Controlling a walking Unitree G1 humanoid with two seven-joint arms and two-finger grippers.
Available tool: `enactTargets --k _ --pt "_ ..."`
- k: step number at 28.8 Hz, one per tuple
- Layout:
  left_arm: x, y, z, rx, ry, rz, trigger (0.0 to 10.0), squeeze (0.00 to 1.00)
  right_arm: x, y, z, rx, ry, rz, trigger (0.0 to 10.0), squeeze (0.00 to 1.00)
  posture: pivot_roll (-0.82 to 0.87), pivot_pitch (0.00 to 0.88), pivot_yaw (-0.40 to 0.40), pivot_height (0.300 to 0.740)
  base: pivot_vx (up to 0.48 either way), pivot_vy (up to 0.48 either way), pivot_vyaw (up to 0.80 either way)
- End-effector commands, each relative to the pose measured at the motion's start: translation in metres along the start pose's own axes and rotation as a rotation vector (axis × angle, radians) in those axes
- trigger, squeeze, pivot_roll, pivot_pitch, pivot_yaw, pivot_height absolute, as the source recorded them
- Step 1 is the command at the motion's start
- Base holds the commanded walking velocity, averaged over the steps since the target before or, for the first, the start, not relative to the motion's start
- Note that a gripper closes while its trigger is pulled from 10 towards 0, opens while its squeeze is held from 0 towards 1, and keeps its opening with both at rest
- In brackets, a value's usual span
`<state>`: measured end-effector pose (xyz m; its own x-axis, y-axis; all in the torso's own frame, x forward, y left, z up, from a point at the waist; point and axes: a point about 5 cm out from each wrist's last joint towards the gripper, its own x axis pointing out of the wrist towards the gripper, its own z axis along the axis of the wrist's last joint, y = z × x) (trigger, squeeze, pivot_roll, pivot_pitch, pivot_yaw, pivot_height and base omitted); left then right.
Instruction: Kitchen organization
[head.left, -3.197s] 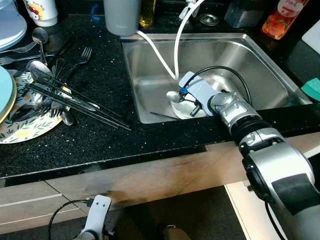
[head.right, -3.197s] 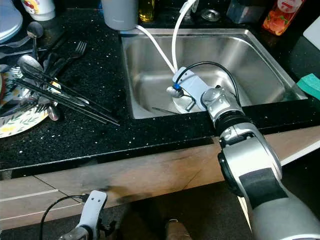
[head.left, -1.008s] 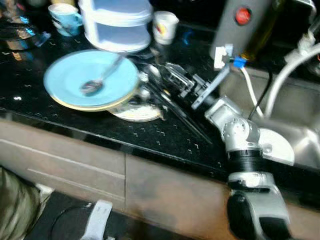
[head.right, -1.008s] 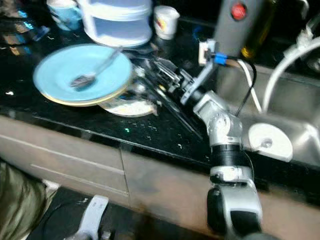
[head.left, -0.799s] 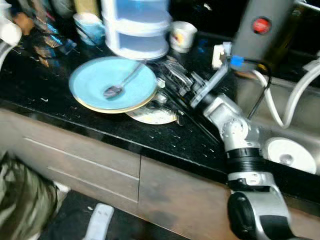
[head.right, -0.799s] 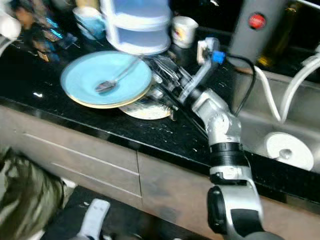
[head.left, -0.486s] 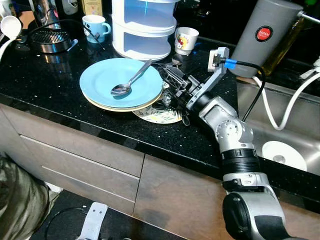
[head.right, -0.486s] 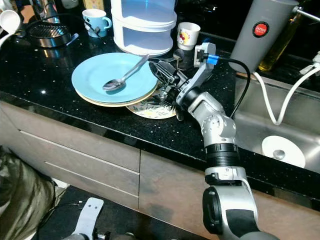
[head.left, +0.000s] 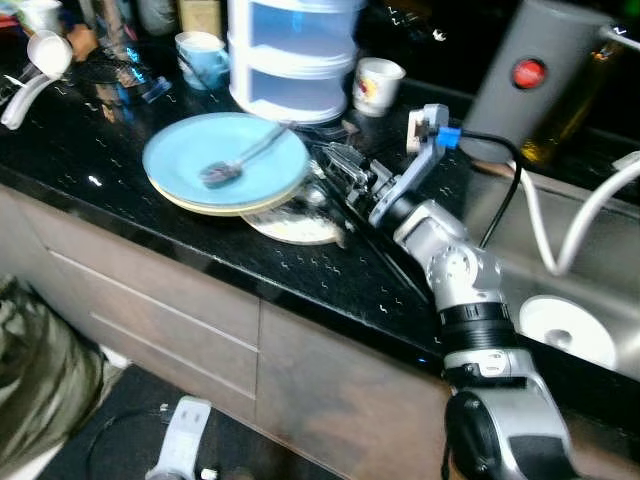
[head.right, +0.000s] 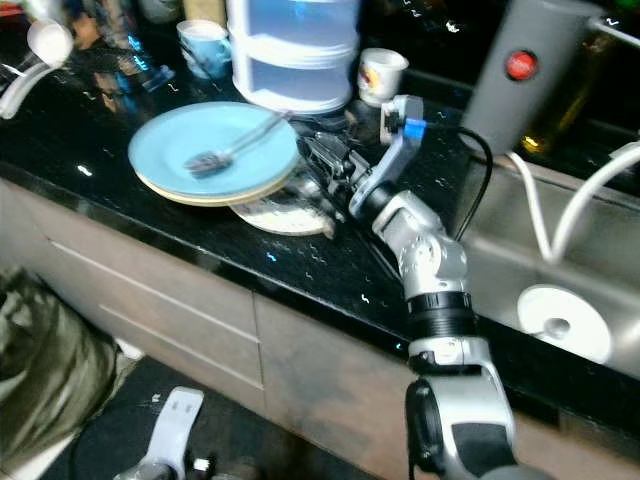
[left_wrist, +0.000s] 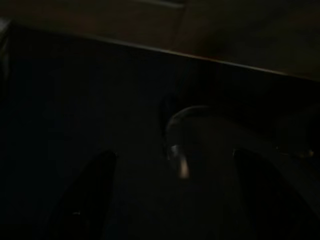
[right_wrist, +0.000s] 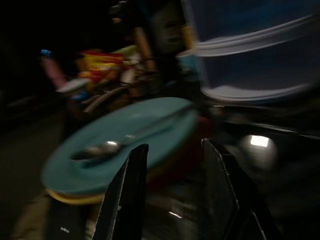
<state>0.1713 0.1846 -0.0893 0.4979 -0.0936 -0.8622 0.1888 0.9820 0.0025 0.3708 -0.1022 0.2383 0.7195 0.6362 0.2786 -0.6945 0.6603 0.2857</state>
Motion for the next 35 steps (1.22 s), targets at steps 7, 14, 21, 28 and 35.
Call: enactTargets --k 7,14,21,28,35 --pt "0.001 -0.010 -0.007 0.005 0.031 -0.031 10.0 0.00 0.002 0.009 0.013 -0.187 0.096 0.143 10.0 0.00 0.12 0.053 -0.103 0.740 0.000 0.000 0.00" --pt "0.001 -0.011 -0.009 0.001 0.035 -0.032 10.0 0.00 -0.014 -0.003 0.024 -0.443 0.321 0.207 10.0 0.00 0.12 0.056 -0.107 0.740 0.000 0.000 0.00" --pt "0.001 -0.013 -0.011 0.006 0.040 -0.041 10.0 0.00 -0.033 -0.018 0.022 -0.537 0.541 0.160 10.0 0.00 0.11 0.056 -0.105 0.740 0.000 0.000 0.00" --pt "0.001 -0.014 -0.011 0.013 0.045 -0.044 10.0 0.00 -0.042 -0.019 0.009 -0.470 0.625 0.149 10.0 0.00 0.11 0.045 -0.104 0.740 0.000 0.000 0.00" --pt "0.001 -0.014 -0.012 0.023 0.052 -0.048 10.0 0.00 -0.047 -0.022 0.006 -0.485 0.667 0.121 10.0 0.00 0.10 0.035 -0.100 0.740 0.000 0.000 0.00"
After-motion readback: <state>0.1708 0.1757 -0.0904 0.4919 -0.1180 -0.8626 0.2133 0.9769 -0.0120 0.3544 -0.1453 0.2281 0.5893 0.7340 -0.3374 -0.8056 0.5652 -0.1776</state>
